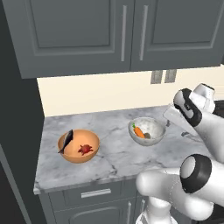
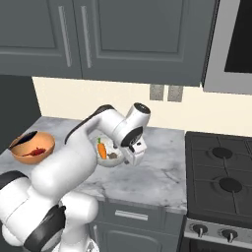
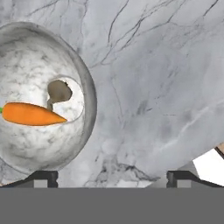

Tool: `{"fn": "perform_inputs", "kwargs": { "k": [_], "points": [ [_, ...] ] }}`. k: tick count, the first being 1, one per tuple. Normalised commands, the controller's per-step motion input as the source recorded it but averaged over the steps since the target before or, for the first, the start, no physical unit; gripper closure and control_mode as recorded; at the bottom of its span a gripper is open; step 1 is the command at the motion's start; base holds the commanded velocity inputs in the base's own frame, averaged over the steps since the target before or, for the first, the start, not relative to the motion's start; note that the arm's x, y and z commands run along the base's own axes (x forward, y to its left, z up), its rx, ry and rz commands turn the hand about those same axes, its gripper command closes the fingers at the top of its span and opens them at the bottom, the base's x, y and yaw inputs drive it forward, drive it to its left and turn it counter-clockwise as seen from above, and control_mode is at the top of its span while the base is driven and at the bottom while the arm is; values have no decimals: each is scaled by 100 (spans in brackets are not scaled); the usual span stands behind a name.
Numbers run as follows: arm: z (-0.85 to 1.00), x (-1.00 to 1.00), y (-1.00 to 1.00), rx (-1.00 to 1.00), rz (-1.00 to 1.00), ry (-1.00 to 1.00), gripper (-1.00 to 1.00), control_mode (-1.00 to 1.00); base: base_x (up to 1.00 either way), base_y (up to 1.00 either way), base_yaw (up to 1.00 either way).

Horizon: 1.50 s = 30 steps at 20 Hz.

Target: Place the bowl with the carrot and garlic on the top shelf of the fridge. Place the bowl with the fishs on the second highest shelf of the fridge.

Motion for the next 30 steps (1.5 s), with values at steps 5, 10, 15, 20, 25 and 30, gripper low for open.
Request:
{"fn": "perform_inputs", "kwargs": {
  "k": [5, 10, 15, 20, 25, 30],
  "points": [
    [-45, 60, 0, 0, -12, 10, -100, -100, 0, 0, 0],
    [-59, 45, 2, 0, -11, 3, -100, -100, 0, 0, 0],
    [-53, 35, 12, -2, -9, 0, -100, -100, 0, 0, 0],
    [-39, 27, 35, -3, -4, 0, 100, -100, 0, 0, 0],
    [-6, 4, 9, 0, 0, 0, 100, -100, 0, 0, 0],
    [0, -9, 3, 0, 0, -2, 100, -100, 0, 0, 0]
  ]
}}
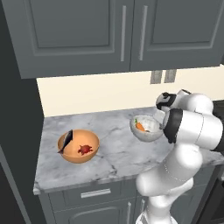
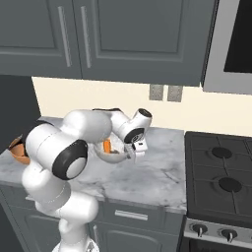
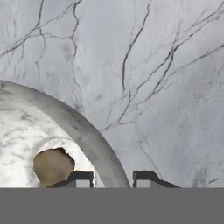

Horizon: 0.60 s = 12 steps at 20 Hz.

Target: Place the bowl with the carrot and garlic on the top shelf of the fridge. Place the bowl with the fishs on the second highest shelf of the fridge.

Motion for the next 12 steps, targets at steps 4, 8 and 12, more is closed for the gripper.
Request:
{"fn": "perform_inputs", "kwargs": {
  "k": [4, 8, 12],
  "points": [
    [26, -25, 39, -3, 0, -15, 100, -100, 0, 0, 0],
    [72, -27, 79, -14, 0, -18, 100, -100, 0, 0, 0],
    [100, -46, 98, -21, 0, -13, 100, -100, 0, 0, 0]
  ]
}}
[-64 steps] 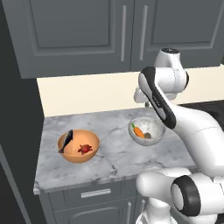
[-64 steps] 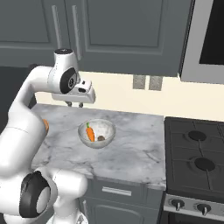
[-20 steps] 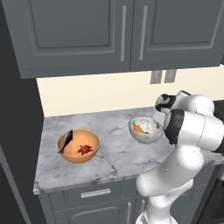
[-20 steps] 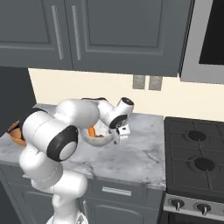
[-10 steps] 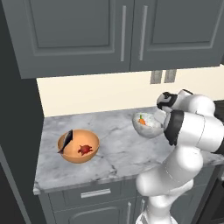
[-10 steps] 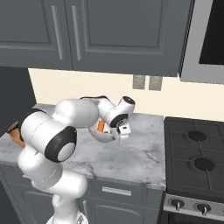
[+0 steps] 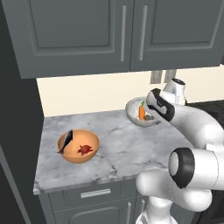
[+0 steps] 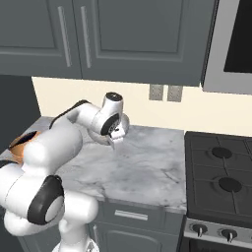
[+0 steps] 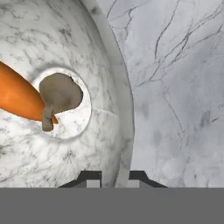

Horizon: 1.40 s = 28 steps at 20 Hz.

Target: Place the bowl with the carrot and garlic on the top shelf of the fridge. Place the bowl with the fishs on the second highest shelf of the fridge.

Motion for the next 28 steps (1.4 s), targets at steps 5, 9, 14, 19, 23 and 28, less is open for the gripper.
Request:
{"fn": "perform_inputs", "kwargs": {
  "k": [5, 9, 14, 19, 23, 28],
  "points": [
    [100, -97, 46, -12, 0, 4, 100, -100, 0, 0, 0],
    [100, -100, 12, 0, 0, 13, 100, -100, 0, 0, 0],
    [85, -100, 46, 0, 7, 10, 100, -100, 0, 0, 0],
    [45, -63, 29, -3, 7, -2, 100, -100, 0, 0, 0],
    [0, 0, 0, 0, 0, 0, 100, 100, -65, -1, 0],
    [0, 0, 0, 0, 0, 0, 100, 100, -100, -5, 0]
  ]
}}
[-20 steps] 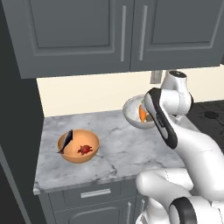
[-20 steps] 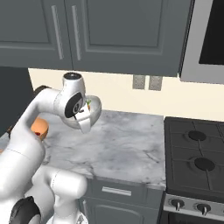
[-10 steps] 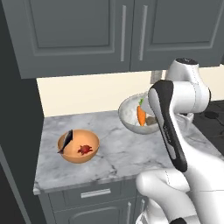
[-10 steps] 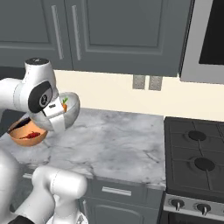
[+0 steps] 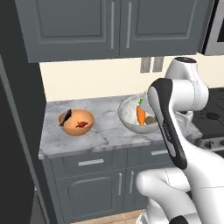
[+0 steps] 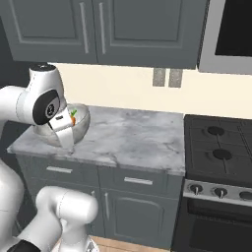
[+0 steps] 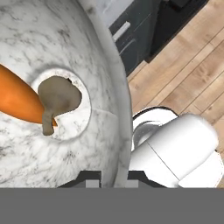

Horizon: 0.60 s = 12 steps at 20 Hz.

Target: Place the bowl with the carrot and garlic on the top shelf of the fridge. Place the bowl with the fishs on the second highest shelf of the fridge.

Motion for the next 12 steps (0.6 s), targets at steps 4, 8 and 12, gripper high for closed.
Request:
{"fn": "perform_inputs", "kwargs": {
  "k": [4, 8, 12],
  "points": [
    [0, 0, 0, 0, 0, 0, 100, 100, -99, -1, 0],
    [0, 0, 0, 0, 0, 0, 100, 100, -34, 0, 0],
    [0, 0, 0, 0, 0, 0, 100, 100, -22, 1, 0]
  ]
}}
